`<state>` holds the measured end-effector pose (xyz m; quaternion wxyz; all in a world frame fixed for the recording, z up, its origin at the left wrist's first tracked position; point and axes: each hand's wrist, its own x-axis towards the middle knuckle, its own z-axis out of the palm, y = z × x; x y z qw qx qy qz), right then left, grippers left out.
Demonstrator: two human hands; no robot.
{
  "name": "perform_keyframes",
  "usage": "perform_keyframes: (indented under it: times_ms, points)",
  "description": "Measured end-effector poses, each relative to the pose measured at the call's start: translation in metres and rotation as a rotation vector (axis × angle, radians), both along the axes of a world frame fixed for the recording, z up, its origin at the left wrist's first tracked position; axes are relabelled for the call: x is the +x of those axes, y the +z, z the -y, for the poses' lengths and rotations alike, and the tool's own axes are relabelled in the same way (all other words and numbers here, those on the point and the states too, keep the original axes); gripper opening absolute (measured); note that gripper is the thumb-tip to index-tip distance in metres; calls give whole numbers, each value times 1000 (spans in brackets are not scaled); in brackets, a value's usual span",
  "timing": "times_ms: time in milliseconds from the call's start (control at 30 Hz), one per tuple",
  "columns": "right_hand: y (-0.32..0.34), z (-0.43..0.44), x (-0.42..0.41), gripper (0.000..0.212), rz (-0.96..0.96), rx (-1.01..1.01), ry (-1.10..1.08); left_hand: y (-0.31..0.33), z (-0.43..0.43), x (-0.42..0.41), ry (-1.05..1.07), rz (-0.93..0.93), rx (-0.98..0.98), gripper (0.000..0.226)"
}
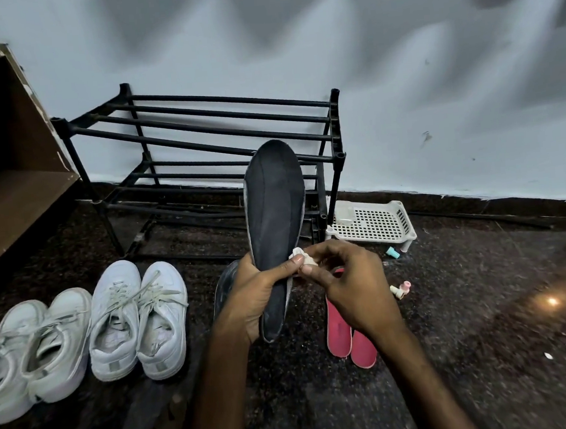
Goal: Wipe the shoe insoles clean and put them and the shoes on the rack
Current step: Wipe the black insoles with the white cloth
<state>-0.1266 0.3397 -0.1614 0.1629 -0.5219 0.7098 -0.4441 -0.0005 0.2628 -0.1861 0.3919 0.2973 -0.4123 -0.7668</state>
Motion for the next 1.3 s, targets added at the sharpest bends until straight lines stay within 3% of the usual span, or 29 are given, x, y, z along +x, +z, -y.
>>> perform_keyframes:
  times_ms: [67,200,333,400,500,600,667,733,833,1033,1100,1233,1300]
  points:
    - [-1,1,-7,13,148,36,8,-1,1,2,-22,14,-14,26]
    - [-1,1,-16,12,621,80,24,-2,1,2,-41,43,-34,41]
    - [1,4,-10,14,728,64,-64,-7,4,-1,-1,92,-47,41]
    - [-5,5,-8,18,595,14,-165,-8,4,-2,13,113,-54,36]
    - [-11,2,-2,22,120,-86,-236,-10,3,-5,59,127,-25,29]
    - [-9,1,8,17,-85,-204,-144,-9,3,-9,101,126,-4,27]
    - [-11,3,12,10,-199,-158,-79,-9,3,-10,101,96,9,26]
    - [-11,3,11,13,-157,-72,-59,-6,3,-9,82,83,-11,25]
    - [-9,2,0,8,79,40,-18,-7,5,-6,67,122,-88,28]
    - [-14,5,-15,29,28,45,-139,-10,3,-2,-45,264,-257,42]
    - [-19,6,-14,33,185,34,-154,-8,1,-3,-66,280,-265,43]
    - [-24,11,-6,33,766,47,-179,-10,4,-3,-77,249,-261,42]
    - [-23,11,-2,35,967,41,-146,-10,2,-5,-74,230,-248,41]
